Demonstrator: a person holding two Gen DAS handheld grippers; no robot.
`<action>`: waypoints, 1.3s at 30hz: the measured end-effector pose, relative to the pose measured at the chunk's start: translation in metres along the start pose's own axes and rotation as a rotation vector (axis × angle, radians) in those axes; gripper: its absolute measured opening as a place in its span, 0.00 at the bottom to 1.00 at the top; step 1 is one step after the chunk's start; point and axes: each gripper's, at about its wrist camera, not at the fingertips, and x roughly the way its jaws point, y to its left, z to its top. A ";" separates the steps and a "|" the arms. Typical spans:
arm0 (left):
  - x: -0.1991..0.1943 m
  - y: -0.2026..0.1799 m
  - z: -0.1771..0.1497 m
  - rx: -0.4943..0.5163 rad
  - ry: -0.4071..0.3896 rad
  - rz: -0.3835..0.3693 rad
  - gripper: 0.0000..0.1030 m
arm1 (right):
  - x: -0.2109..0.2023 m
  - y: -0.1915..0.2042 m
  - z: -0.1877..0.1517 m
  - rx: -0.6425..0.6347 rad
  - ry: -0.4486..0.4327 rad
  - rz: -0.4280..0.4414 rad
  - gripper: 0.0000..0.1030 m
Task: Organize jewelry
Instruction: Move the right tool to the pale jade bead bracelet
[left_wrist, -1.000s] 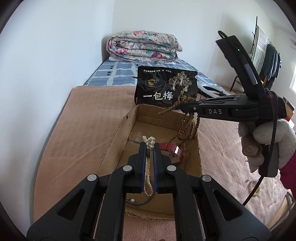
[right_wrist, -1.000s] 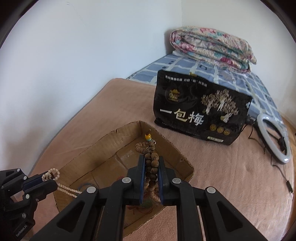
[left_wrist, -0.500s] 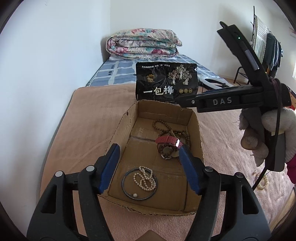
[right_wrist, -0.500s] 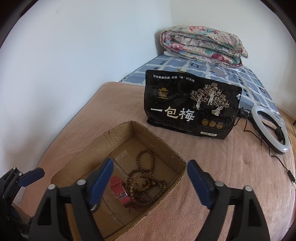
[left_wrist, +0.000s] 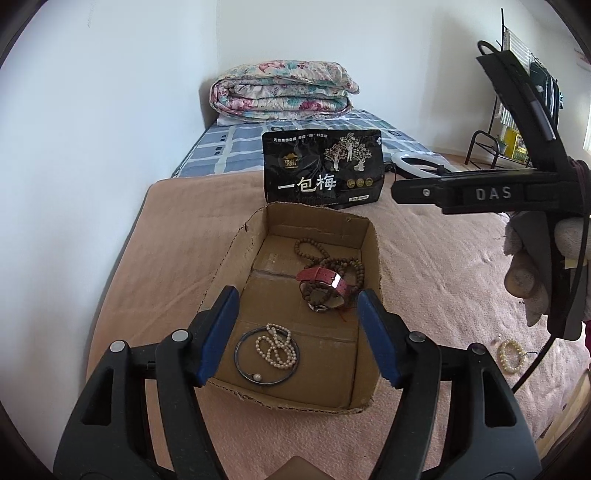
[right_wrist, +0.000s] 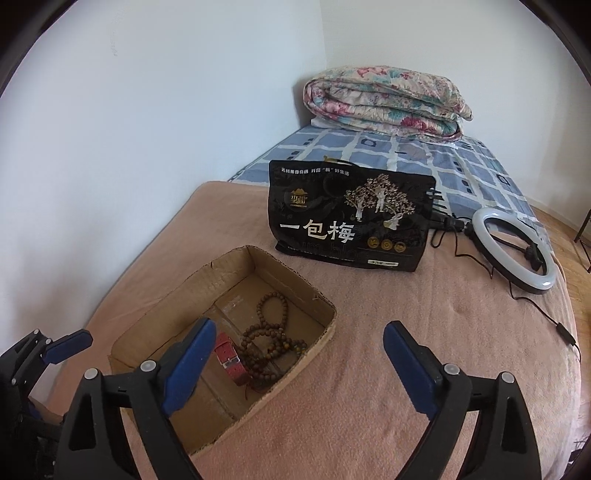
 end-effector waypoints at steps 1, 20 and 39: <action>-0.003 -0.002 0.000 0.001 -0.003 0.001 0.67 | -0.006 -0.002 -0.003 -0.006 -0.009 -0.014 0.93; -0.037 -0.051 0.000 0.060 -0.071 -0.073 0.67 | -0.136 -0.058 -0.065 0.024 -0.168 -0.142 1.00; -0.008 -0.141 -0.029 0.184 -0.020 -0.234 0.66 | -0.145 -0.139 -0.227 0.119 0.104 -0.170 0.84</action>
